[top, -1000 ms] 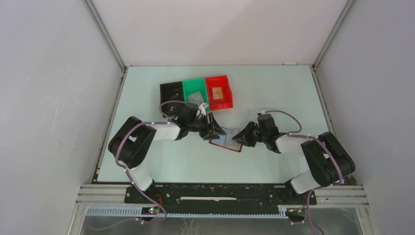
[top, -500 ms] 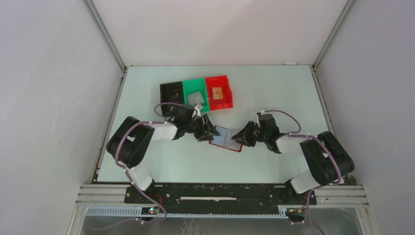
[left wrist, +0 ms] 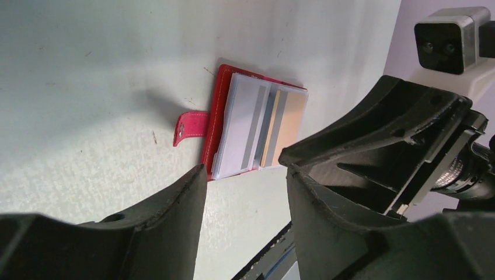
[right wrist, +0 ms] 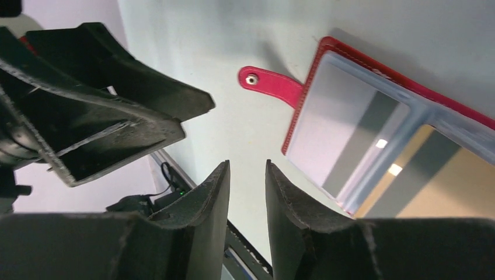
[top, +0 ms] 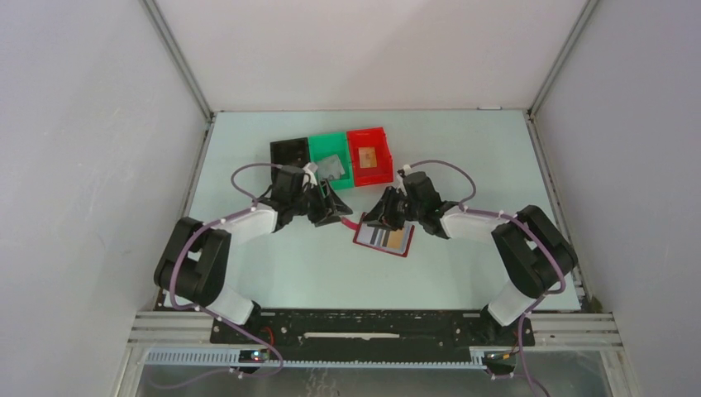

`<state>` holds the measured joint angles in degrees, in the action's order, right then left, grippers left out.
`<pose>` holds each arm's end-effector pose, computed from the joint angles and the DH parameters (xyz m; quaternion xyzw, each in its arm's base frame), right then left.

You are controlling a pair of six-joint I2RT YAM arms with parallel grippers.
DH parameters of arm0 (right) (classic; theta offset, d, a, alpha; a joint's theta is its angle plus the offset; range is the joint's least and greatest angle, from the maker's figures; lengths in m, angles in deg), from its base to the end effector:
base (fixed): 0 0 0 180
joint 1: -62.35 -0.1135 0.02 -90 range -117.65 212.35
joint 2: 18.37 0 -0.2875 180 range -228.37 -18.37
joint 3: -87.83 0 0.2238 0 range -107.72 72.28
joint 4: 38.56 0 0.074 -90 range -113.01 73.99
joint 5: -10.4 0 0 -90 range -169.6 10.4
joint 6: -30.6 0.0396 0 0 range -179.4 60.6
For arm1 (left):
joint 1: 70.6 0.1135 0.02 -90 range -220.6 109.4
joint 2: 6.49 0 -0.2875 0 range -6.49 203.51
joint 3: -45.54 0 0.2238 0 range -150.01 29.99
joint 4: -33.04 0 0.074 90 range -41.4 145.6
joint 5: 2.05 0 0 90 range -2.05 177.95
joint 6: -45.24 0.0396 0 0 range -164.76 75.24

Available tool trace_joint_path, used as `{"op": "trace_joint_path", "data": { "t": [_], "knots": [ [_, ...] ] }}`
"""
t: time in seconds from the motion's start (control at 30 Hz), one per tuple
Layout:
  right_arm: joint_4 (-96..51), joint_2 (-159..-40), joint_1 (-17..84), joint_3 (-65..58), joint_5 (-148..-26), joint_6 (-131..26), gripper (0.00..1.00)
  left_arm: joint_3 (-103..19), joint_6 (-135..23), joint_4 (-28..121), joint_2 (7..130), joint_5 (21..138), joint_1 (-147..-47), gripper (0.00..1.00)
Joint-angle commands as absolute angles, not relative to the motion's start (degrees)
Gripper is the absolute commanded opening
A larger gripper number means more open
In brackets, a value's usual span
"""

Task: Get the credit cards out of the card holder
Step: Remove the credit card from the card holder.

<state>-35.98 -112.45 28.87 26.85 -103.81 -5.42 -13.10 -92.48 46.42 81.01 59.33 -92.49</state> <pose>0.2558 0.1886 0.2138 0.0606 0.8731 0.4434 0.1935 0.2564 -0.1235 0.2196 -0.1005 0.8860 -0.4095 0.1931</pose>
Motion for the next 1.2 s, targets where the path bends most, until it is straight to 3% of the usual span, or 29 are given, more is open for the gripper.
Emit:
{"op": "trace_joint_path", "data": {
  "t": [0.0,0.5,1.17],
  "knots": [
    [-31.0,-109.7,29.2,26.9,-99.6,-7.9,0.37,-14.9,-89.8,48.0,79.8,58.4,-93.1,0.58],
    [-34.0,-111.1,31.6,32.8,-98.5,-1.1,0.32,-17.9,-97.3,36.0,92.4,51.0,-97.5,0.57],
    [-24.3,-113.9,31.8,32.5,-90.2,1.8,0.25,-19.9,-92.6,47.7,96.2,57.5,-100.7,0.54]
  ]
}}
